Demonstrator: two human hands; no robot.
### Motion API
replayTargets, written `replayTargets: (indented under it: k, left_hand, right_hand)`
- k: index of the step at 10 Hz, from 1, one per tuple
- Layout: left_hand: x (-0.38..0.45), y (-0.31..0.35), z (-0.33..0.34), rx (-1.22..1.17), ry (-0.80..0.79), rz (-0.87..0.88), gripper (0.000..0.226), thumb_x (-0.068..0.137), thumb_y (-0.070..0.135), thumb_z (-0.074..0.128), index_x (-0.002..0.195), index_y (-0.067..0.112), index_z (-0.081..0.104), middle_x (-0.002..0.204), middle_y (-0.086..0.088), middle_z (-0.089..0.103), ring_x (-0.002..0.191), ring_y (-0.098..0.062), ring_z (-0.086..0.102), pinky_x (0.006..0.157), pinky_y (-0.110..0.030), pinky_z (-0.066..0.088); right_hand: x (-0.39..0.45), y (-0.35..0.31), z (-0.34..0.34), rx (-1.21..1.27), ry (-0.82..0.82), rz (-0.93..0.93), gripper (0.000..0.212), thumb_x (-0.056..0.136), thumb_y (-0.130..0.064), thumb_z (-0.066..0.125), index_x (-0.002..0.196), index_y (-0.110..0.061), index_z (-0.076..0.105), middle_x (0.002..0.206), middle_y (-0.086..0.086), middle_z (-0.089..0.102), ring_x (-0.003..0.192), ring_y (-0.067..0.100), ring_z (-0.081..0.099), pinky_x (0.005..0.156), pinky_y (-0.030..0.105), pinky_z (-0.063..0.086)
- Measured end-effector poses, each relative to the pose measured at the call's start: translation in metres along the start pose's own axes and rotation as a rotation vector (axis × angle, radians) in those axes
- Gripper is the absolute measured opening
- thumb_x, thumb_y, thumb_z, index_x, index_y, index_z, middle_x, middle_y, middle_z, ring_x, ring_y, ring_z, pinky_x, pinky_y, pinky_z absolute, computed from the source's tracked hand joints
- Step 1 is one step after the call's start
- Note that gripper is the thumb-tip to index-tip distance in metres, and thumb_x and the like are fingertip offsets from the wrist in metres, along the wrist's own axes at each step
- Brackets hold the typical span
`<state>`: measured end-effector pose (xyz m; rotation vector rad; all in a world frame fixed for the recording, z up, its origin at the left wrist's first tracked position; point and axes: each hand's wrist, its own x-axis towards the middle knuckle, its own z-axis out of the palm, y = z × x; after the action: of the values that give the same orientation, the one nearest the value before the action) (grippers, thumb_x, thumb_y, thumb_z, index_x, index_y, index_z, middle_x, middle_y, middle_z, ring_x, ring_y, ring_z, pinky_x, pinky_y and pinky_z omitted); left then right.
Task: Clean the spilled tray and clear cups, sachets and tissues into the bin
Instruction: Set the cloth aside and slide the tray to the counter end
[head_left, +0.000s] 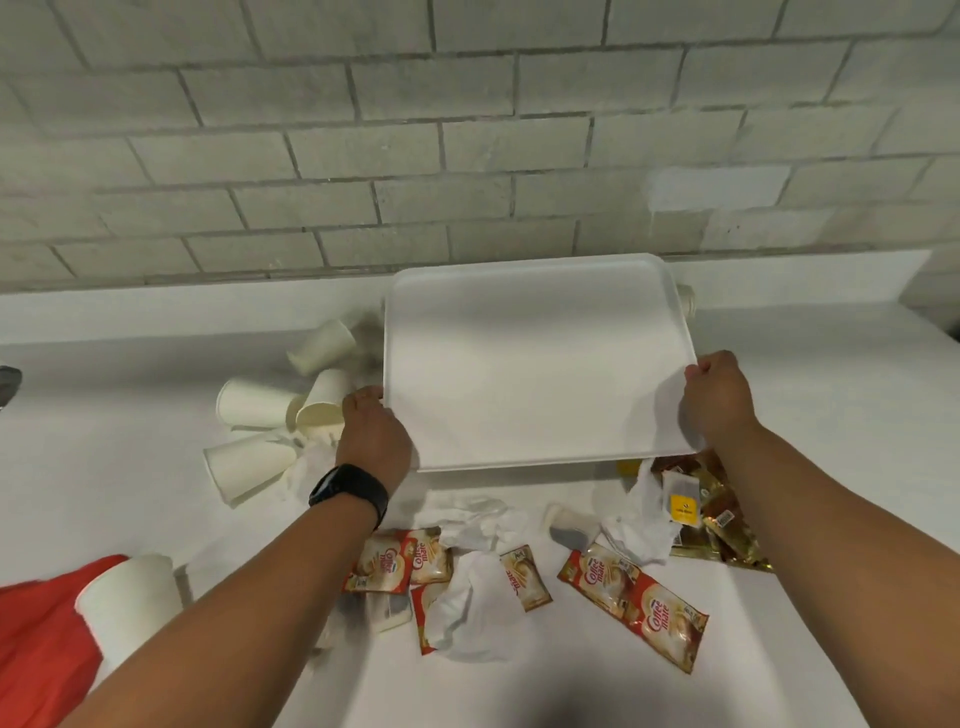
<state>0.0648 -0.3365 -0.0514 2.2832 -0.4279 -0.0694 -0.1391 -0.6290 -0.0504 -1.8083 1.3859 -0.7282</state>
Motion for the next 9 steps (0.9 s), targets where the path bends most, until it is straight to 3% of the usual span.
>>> replayTargets:
  k: [2,3,4,5,6,7,8,9]
  left_hand:
    - [-0.011,0.050,0.048,0.051,-0.076,0.127,0.037,0.095,0.006,0.039,0.132,0.003,0.043,0.136,-0.014,0.043,0.119,-0.033,0.047,0.085,-0.029,0.036]
    - [-0.023,0.083,0.079,-0.021,-0.113,0.116,0.035,0.095,0.006,0.037,0.129,0.004,0.046,0.131,-0.015,0.047,0.114,-0.031,0.050,0.083,-0.023,0.032]
    - [-0.042,0.122,0.117,-0.127,-0.154,0.114,0.027,0.095,0.002,0.034,0.115,0.007,0.052,0.106,-0.005,0.055,0.090,-0.019,0.052,0.076,-0.020,0.036]
    - [-0.061,0.160,0.156,-0.142,-0.191,0.105,0.020,0.095,-0.001,0.033,0.098,0.012,0.048,0.080,0.007,0.047,0.081,-0.016,0.047,0.055,-0.011,0.035]
    - [-0.079,0.197,0.193,-0.123,-0.222,0.091,0.022,0.094,0.000,0.036,0.109,0.004,0.052,0.092,-0.002,0.055,0.090,-0.024,0.053,0.068,-0.017,0.039]
    - [-0.092,0.226,0.230,-0.019,-0.272,0.082,0.036,0.093,0.006,0.040,0.127,0.002,0.048,0.124,-0.018,0.054,0.112,-0.035,0.053,0.086,-0.034,0.043]
    - [-0.106,0.252,0.259,0.039,-0.310,0.105,0.034,0.092,0.008,0.041,0.124,0.001,0.051,0.122,-0.021,0.057,0.110,-0.037,0.055,0.088,-0.037,0.045]
    - [-0.118,0.275,0.283,0.090,-0.360,0.112,0.033,0.094,0.010,0.042,0.124,0.000,0.052,0.123,-0.021,0.057,0.113,-0.036,0.054,0.090,-0.037,0.044]
  right_hand:
    - [0.026,0.036,-0.058,-0.031,0.077,0.042,0.022,0.100,-0.013,0.040,0.116,-0.002,0.048,0.114,0.020,0.056,0.108,0.037,0.054,0.085,0.033,0.039]
    - [0.041,0.054,-0.098,-0.092,0.085,0.057,0.024,0.097,-0.013,0.041,0.117,-0.004,0.052,0.101,0.012,0.053,0.103,0.036,0.055,0.078,0.031,0.038]
    - [0.067,0.076,-0.143,-0.066,0.104,0.089,0.025,0.096,-0.012,0.041,0.116,-0.004,0.054,0.091,0.007,0.054,0.077,0.023,0.050,0.060,0.027,0.037]
    - [0.086,0.094,-0.188,0.055,0.068,0.185,0.026,0.096,-0.017,0.044,0.116,-0.009,0.058,0.089,-0.005,0.054,0.077,0.007,0.050,0.069,0.018,0.039]
    - [0.108,0.127,-0.223,-0.855,0.045,-0.048,0.028,0.094,-0.021,0.048,0.119,-0.016,0.058,0.119,-0.001,0.059,0.111,0.018,0.056,0.097,0.025,0.039]
    - [0.142,0.143,-0.261,-0.665,0.132,0.124,0.028,0.093,-0.014,0.047,0.119,-0.013,0.058,0.122,0.004,0.062,0.114,0.020,0.058,0.095,0.025,0.044]
    - [0.176,0.182,-0.286,-0.339,0.083,0.144,0.030,0.092,-0.011,0.049,0.119,-0.009,0.061,0.120,0.008,0.064,0.112,0.024,0.061,0.091,0.029,0.048]
    - [0.213,0.207,-0.309,-0.126,0.076,0.327,0.032,0.095,-0.017,0.050,0.121,-0.002,0.061,0.122,0.021,0.063,0.114,0.037,0.059,0.095,0.038,0.049]
